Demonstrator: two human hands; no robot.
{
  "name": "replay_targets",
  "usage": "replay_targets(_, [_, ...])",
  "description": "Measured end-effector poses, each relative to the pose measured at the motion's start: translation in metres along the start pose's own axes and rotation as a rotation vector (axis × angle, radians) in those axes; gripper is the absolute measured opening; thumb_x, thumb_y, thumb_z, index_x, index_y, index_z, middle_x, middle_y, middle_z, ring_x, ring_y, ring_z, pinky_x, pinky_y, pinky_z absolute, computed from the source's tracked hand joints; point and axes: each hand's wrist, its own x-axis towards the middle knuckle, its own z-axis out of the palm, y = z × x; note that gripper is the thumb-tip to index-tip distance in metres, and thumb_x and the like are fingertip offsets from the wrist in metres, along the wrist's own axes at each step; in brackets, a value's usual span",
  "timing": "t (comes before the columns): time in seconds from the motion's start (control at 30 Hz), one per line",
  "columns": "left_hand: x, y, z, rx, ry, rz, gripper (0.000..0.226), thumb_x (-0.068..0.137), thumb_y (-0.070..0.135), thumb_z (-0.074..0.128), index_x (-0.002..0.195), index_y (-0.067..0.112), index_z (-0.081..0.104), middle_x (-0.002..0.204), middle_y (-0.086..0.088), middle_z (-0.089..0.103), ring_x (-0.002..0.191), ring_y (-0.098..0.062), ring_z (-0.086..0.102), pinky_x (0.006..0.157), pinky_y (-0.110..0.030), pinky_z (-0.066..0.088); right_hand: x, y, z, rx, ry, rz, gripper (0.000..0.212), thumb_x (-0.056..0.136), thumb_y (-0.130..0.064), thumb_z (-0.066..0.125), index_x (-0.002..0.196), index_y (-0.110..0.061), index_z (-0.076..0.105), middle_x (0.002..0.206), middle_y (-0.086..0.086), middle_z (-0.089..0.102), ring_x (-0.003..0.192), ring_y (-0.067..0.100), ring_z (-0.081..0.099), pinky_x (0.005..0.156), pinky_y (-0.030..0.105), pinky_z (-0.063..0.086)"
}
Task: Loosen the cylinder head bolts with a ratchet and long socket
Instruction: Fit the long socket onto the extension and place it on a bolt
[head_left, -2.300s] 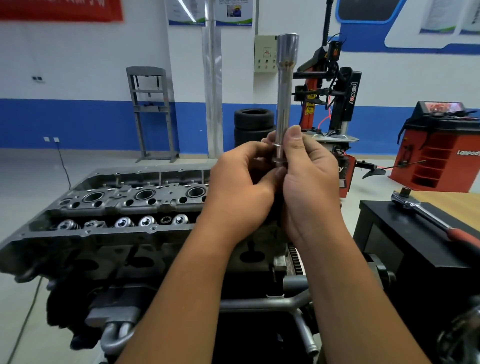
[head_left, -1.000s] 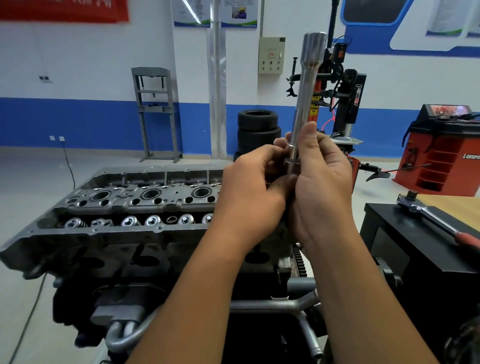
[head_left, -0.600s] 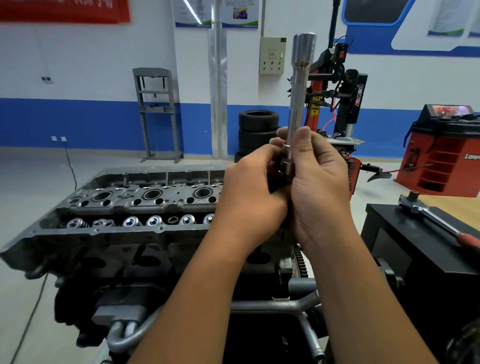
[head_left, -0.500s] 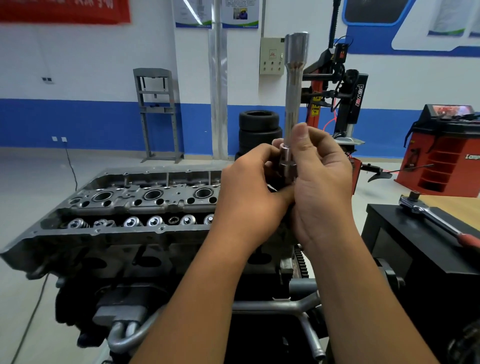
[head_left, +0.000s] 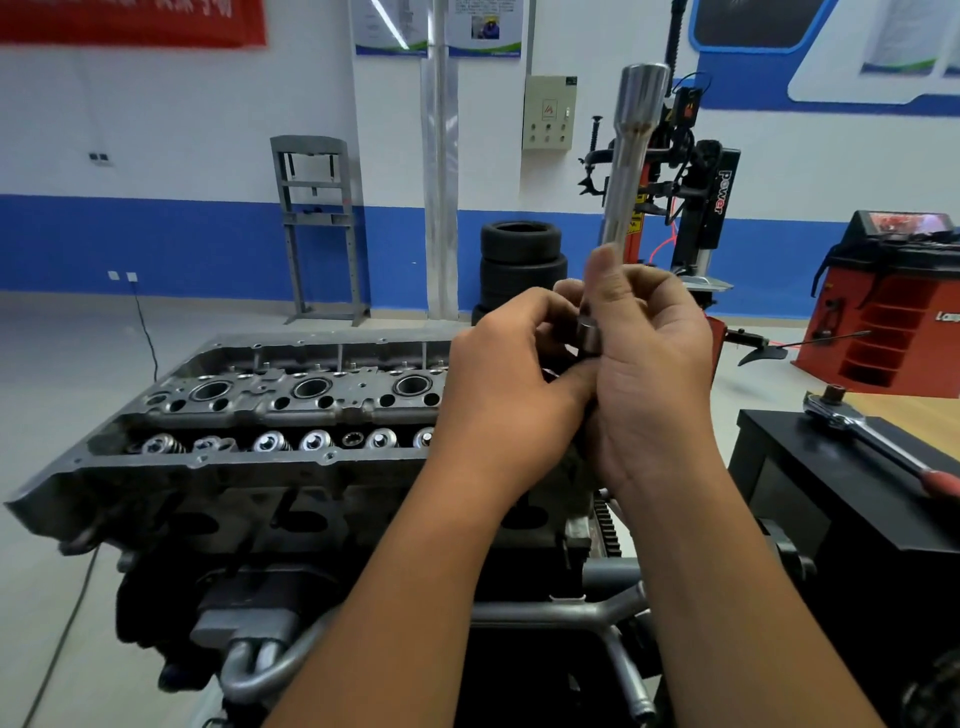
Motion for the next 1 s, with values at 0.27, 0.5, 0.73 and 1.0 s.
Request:
replay_targets(0.27, [-0.0002, 0.0047, -0.0050, 0.051, -0.122, 0.011, 0.032, 0.091, 0.006, 0.071, 0.112, 0.029, 0.071, 0.100, 0.010, 0.077, 0.095, -0.009, 0.073, 0.090, -0.042, 0.061, 0.0012, 0.0022, 0.0014, -0.056, -0.010, -0.028, 0.032, 0.092, -0.051, 0.067, 0.079, -0.022, 0.074, 0.086, 0.006, 0.075, 0.081, 0.021, 0.071, 0.083, 0.050, 0.062])
replay_targets(0.5, [-0.0001, 0.0025, -0.0039, 0.074, -0.036, 0.006, 0.025, 0.087, 0.015, 0.078, 0.106, 0.029, 0.073, 0.089, 0.013, 0.076, 0.084, -0.003, 0.073, 0.080, -0.038, 0.063, -0.0018, -0.0002, 0.0019, -0.060, -0.046, -0.038, 0.034, 0.076, -0.051, 0.077, 0.086, -0.019, 0.068, 0.089, 0.009, 0.071, 0.077, 0.021, 0.070, 0.073, 0.047, 0.063])
replay_targets(0.73, [-0.0007, 0.0019, -0.0046, 0.051, -0.046, -0.001, 0.035, 0.084, 0.012, 0.080, 0.110, 0.034, 0.072, 0.091, 0.013, 0.077, 0.086, -0.006, 0.074, 0.083, -0.041, 0.063, -0.0022, -0.0024, 0.0032, -0.025, -0.060, 0.008, 0.030, 0.081, -0.047, 0.074, 0.087, -0.018, 0.070, 0.088, 0.009, 0.071, 0.076, 0.022, 0.069, 0.070, 0.042, 0.061])
replay_targets(1.0, [0.0021, 0.0002, -0.0056, 0.033, -0.128, 0.021, 0.032, 0.095, 0.012, 0.066, 0.122, 0.029, 0.069, 0.104, 0.007, 0.077, 0.100, -0.015, 0.074, 0.090, -0.045, 0.061, -0.0034, -0.0012, 0.0049, -0.119, -0.036, -0.024, 0.052, 0.084, -0.054, 0.065, 0.099, -0.004, 0.066, 0.087, 0.010, 0.069, 0.081, 0.025, 0.068, 0.083, 0.054, 0.060])
